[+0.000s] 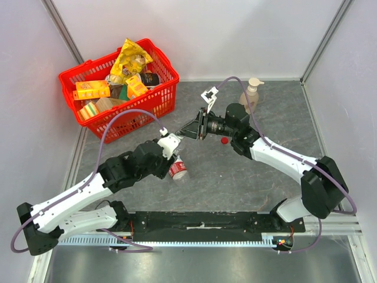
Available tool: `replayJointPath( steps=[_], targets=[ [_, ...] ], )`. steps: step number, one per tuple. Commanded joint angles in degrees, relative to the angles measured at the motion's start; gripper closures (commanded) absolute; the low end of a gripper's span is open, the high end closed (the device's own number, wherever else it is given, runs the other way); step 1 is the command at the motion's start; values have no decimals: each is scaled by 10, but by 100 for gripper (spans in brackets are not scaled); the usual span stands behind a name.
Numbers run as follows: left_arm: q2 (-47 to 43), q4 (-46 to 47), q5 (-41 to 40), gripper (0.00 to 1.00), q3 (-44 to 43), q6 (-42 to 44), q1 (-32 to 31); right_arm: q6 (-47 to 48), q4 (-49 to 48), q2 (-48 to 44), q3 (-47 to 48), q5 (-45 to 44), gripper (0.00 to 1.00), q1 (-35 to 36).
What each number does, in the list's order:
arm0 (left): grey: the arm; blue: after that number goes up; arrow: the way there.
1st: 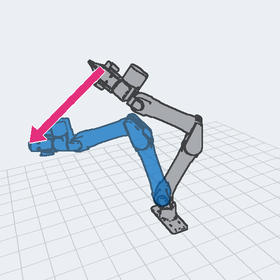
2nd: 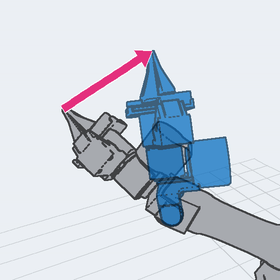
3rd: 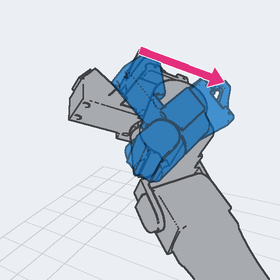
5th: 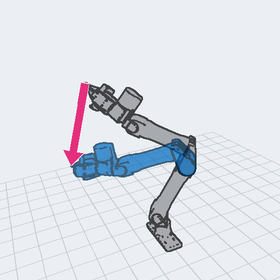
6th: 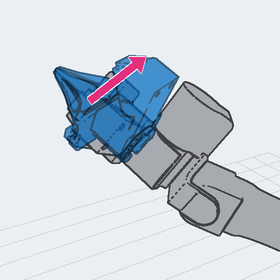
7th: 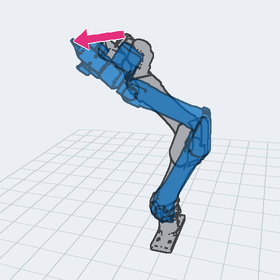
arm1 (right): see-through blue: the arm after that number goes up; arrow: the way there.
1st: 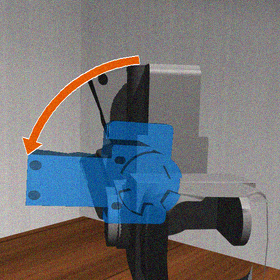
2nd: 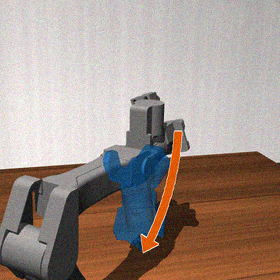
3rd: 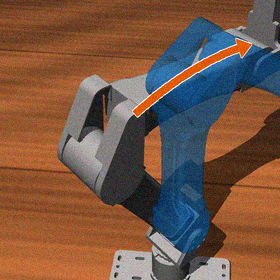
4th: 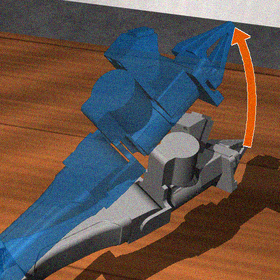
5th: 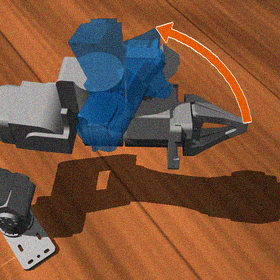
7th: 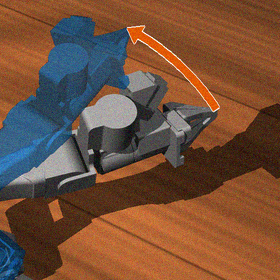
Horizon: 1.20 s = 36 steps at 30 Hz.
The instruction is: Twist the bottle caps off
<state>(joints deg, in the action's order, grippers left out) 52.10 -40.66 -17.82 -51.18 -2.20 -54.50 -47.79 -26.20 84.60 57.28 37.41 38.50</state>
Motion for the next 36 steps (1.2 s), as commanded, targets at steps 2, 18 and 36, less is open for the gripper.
replayJointPath(
  steps=[2,18,36],
  targets=[
    [-15,24,122,98,-29,-17,-2,30,-52,-44,-6,93,100,8],
    [-55,81,369,98,-33,-7,-2,217,48,-134,-9,190,100,8],
    [-67,124,567,98,-38,-12,-2,138,-171,-174,-58,304,100,8]
  ],
)
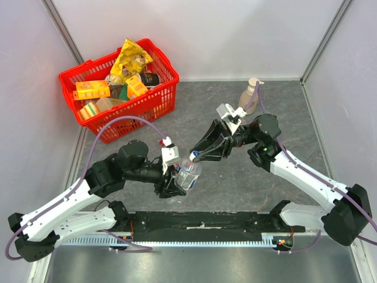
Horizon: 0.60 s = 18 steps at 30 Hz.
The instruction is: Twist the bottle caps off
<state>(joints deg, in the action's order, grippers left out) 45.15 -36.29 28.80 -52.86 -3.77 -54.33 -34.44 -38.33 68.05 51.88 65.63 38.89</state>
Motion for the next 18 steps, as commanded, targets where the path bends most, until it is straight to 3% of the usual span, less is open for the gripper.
replayJointPath(
  steps=[1,6,10,12,14,18],
  targets=[
    [4,83,108,98,-22,3,-3,2,-57,-10,-5,26,100,3],
    [4,84,108,98,-22,6,-3,0,-54,-16,-1,18,100,4],
    [3,79,92,98,-20,8,-3,35,20,-26,18,-20,98,4],
    [4,72,74,98,-19,10,-3,59,56,-34,25,-48,85,3],
    [6,62,58,98,-19,12,-3,66,71,-43,28,-72,65,3],
    [10,52,30,98,-16,14,-3,83,90,-67,25,-129,40,4]
  ],
)
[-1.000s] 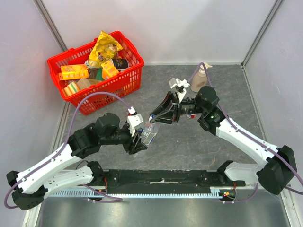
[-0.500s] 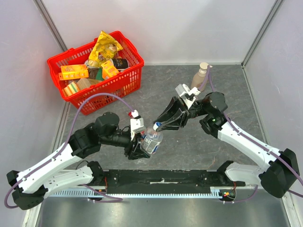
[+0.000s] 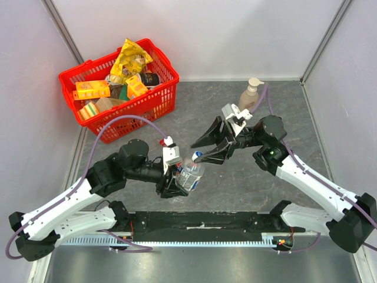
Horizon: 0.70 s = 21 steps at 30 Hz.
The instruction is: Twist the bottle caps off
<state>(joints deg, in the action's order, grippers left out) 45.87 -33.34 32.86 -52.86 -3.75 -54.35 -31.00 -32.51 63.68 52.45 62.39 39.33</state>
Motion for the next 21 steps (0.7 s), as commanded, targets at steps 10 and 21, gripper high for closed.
replayJointPath(
  steps=[10,21],
  targets=[
    [-1,1,-131,98,-6,22,-3,57,73,-62,2,-249,2,-1],
    [2,-23,-355,98,3,0,-3,13,184,-8,48,-409,2,0]
  ],
)
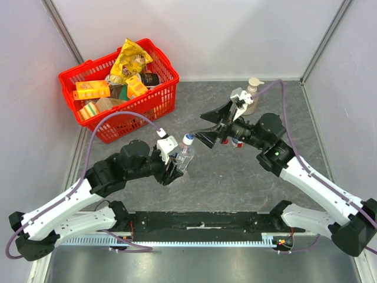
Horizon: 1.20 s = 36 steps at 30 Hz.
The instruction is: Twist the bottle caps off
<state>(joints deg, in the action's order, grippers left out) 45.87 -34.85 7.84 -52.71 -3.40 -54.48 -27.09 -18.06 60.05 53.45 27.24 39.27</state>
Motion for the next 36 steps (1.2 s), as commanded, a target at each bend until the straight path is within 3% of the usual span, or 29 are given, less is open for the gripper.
replayJointPath(
  steps=[1,5,9,36],
  targets=[
    [5,-11,-125,98,1,-6,-2,-33,45,37,40,-63,2,0],
    [24,-34,-210,98,-2,-13,-2,-57,48,67,47,-71,2,0],
    [45,-43,-245,98,1,-15,-2,-75,40,95,54,-61,2,0],
    [63,-42,-262,98,20,-17,-3,-120,9,215,99,40,34,19]
  ],
)
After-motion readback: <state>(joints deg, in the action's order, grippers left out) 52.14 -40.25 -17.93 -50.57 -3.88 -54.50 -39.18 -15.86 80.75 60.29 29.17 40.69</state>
